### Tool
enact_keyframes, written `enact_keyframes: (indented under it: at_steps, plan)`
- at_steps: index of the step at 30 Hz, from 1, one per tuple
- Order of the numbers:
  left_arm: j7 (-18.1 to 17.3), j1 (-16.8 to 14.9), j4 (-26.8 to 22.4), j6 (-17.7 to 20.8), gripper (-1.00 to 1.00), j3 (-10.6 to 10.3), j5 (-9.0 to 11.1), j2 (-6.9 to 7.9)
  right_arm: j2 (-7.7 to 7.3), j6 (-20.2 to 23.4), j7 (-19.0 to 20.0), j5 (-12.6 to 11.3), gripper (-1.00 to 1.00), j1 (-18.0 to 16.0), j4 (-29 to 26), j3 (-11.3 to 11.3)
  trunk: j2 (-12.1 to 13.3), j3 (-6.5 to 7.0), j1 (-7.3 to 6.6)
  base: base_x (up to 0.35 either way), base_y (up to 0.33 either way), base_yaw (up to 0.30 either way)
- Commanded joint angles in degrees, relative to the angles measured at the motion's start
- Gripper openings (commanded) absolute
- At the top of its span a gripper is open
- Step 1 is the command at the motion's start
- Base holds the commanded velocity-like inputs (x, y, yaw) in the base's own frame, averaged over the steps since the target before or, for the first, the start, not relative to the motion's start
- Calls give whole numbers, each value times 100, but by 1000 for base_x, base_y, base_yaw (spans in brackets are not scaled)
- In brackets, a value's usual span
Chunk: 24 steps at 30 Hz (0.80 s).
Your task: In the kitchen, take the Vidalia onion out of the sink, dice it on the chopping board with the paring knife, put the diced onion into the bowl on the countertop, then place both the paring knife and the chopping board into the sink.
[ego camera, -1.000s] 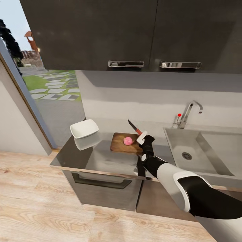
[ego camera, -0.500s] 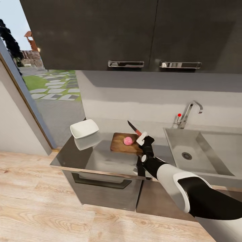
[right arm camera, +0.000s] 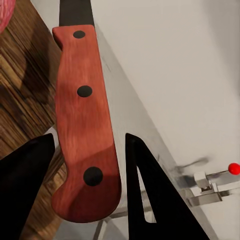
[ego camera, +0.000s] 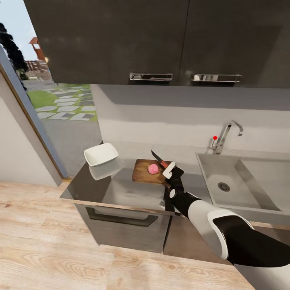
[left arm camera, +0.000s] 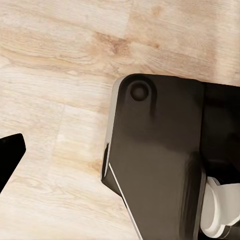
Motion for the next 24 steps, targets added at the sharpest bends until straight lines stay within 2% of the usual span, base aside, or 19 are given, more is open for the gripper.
enact_keyframes:
  at_steps: [1,24]
  plan:
    - [-59,2,-7,2,100,7,60,0,1,-18,-21,-45,-100,-7,12,47,-11,-10,4,0,0,0]
    - [-49,2,27,-15,100,6,33,11,1,-45,19,-78,-100,2,-15,13,-11,-10,4,0,0,0]
